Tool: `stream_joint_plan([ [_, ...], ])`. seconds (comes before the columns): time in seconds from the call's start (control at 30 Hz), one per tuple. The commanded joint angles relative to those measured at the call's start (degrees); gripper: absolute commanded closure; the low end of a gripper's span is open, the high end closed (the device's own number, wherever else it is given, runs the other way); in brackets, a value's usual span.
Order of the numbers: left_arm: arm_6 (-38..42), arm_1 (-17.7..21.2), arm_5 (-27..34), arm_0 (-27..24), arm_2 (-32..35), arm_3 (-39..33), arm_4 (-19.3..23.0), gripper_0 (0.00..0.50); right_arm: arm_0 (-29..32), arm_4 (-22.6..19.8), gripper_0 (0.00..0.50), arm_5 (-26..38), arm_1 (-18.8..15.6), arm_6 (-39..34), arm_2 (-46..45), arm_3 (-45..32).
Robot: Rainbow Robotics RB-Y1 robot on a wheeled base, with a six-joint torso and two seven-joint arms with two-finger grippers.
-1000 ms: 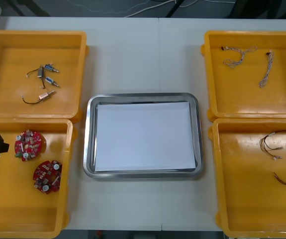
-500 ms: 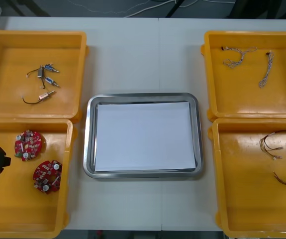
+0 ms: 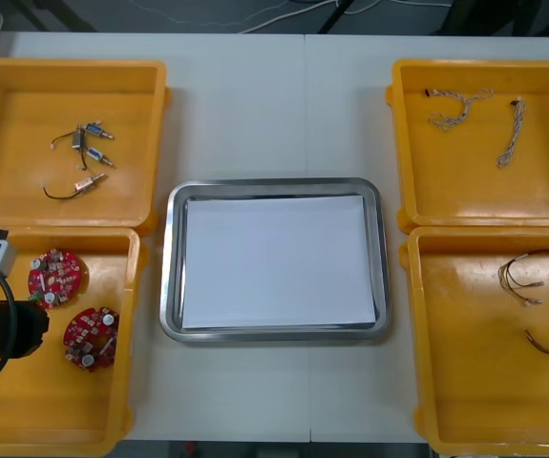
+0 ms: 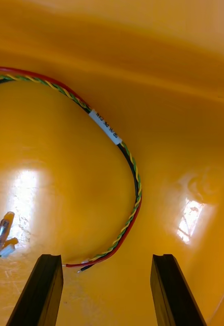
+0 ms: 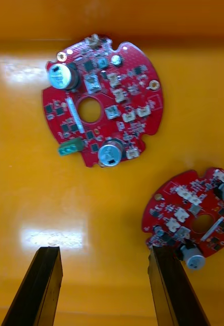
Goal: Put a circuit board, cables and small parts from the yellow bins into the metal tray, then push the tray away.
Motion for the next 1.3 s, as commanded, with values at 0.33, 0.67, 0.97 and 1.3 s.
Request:
stream_joint_plan([
  [0.33, 4.6, -3.5, -4.2, 4.1, -5.4, -1.9, -2.7, 0.000, 1.3, 6.3, 0.000, -0.3, 4.7, -3.0, 2.0, -0.8],
  [0.67, 3.8, -5.8, -6.1, 5.9, -8.1, -1.1, -4.6, 0.000, 1.4, 9.1, 0.000, -0.7, 6.6, -2.7, 2.2, -0.1],
  [0.97, 3.4, -6.5, -6.8, 7.3, -10.1, -0.4, -6.9, 0.000, 1.5, 8.8, 0.000, -2.9, 7.4, -2.4, 2.2, 2.2],
  [1.3, 3.0, -6.7, -10.7, 6.7, -12.2, 3.4, -9.2, 0.000, 1.4, 8.5, 0.099, -3.9, 7.5, -2.4, 2.5, 2.9],
])
